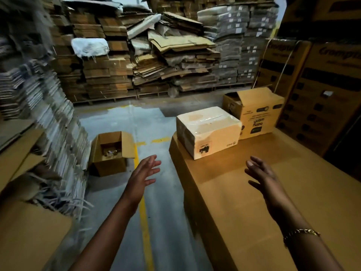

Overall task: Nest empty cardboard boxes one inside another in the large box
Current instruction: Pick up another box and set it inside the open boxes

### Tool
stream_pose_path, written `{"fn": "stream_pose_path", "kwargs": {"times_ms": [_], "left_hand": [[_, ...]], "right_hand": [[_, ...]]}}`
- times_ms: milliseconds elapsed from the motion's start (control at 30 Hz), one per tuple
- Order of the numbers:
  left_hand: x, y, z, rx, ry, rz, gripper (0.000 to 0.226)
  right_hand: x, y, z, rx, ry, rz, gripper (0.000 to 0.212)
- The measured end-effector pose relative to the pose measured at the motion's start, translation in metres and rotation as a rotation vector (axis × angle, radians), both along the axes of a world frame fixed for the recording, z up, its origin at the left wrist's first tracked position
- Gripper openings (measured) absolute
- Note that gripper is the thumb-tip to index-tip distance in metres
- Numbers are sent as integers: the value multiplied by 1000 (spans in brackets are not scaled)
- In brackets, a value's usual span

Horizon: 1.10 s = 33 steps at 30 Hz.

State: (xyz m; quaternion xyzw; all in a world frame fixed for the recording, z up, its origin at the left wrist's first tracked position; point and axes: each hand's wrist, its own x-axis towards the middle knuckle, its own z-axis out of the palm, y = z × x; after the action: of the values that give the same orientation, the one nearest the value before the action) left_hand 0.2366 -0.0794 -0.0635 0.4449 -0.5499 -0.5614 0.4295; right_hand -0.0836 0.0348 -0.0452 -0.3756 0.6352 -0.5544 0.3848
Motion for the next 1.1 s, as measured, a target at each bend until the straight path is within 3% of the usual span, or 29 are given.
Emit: {"fn": "stream_pose_path", "kwargs": {"times_ms": [100,167,300,367,467,533,733,867,1100], "left_hand": [[-2,-66,-1,45,-23,-33,62],[-8,-110,-2,62,-38,-59,58],[-30,-177,-5,87,-40,-126,53],[-43,-203,-9,83,-51,-180,49],[-63,-237,-10,71,-83,-262,48],[-77,-261,-12,62,-102,-294,50],[-110,-334,-15,-14,-183,-333,47],[-129,-383,-17,-51,-250,-376,58],[-176,-465,-33,-87,-335,-471,38]], "right_hand": [[19,-48,-8,3,-38,-40,92],[27,-76,-13,0,-38,-77,105],[33,-118,-18,9,-48,-147,111],[32,-139,-22,24,-50,-187,105],[25,-170,-31,37,-86,-238,68],[19,-195,-38,47,-97,-279,60],[-6,-263,-53,52,-172,-349,65],[-18,-292,-63,100,-195,-393,68],[-19,-318,-78,148,-234,-538,71]]}}
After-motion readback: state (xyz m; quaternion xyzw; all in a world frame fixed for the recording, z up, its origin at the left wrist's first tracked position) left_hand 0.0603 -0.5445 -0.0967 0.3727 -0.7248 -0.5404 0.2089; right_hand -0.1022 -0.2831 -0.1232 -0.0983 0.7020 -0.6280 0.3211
